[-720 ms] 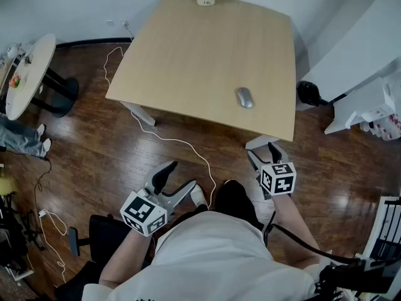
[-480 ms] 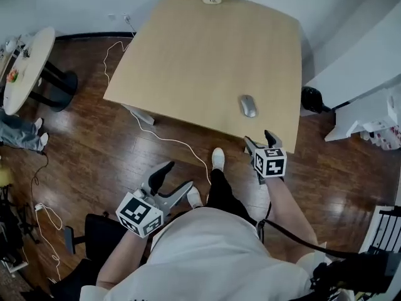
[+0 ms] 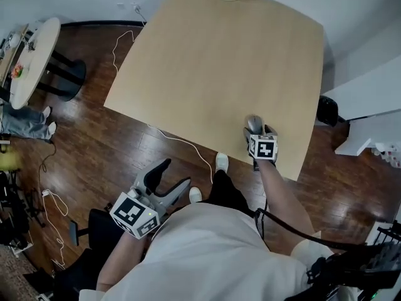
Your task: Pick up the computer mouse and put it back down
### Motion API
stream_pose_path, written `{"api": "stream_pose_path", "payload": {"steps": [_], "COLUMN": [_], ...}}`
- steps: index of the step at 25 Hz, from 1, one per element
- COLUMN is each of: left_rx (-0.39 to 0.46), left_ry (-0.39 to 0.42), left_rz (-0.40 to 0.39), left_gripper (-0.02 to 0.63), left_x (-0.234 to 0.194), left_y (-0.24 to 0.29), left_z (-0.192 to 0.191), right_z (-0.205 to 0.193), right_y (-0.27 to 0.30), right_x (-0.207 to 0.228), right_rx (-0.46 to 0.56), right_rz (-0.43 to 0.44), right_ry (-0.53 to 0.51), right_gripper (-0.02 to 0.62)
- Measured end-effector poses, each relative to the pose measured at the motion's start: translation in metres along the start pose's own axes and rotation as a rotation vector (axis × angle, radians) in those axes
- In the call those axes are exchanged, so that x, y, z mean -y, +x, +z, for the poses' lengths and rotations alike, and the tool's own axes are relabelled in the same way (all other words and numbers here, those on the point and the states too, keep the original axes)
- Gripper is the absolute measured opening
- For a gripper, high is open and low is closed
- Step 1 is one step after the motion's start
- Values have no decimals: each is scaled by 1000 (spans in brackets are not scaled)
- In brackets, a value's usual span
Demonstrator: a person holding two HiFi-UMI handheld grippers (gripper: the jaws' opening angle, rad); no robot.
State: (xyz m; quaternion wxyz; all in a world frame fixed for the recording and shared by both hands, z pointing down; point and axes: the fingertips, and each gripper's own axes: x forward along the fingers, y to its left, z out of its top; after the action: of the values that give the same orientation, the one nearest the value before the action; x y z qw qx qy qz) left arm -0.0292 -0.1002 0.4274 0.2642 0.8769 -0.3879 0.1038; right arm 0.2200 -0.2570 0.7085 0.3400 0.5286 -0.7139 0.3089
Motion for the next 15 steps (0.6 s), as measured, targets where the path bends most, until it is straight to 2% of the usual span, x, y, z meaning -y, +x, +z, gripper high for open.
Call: {"api": "stream_pose_path", "payload": {"steps": [5, 6, 7, 15], "left_rx": [-6, -11, -17, -3], "left_ry": [-17, -22, -27, -1], "left_rz": [10, 11, 10, -19], "left_gripper": [263, 262, 262, 262], "left_x": [-14, -16, -18, -18], "left_y": [22, 23, 23, 16], "left_z": [11, 9, 6, -2], "right_z": [-5, -6, -7, -5], "right_y": [15, 15, 15, 5], "right_x": [7, 4, 1, -4], "right_rx": [-5, 2, 6, 0], "right_rz": [-30, -26, -21, -15], "right_ry": [-14, -20, -27, -47], "right_gripper": [369, 349, 303, 294]}}
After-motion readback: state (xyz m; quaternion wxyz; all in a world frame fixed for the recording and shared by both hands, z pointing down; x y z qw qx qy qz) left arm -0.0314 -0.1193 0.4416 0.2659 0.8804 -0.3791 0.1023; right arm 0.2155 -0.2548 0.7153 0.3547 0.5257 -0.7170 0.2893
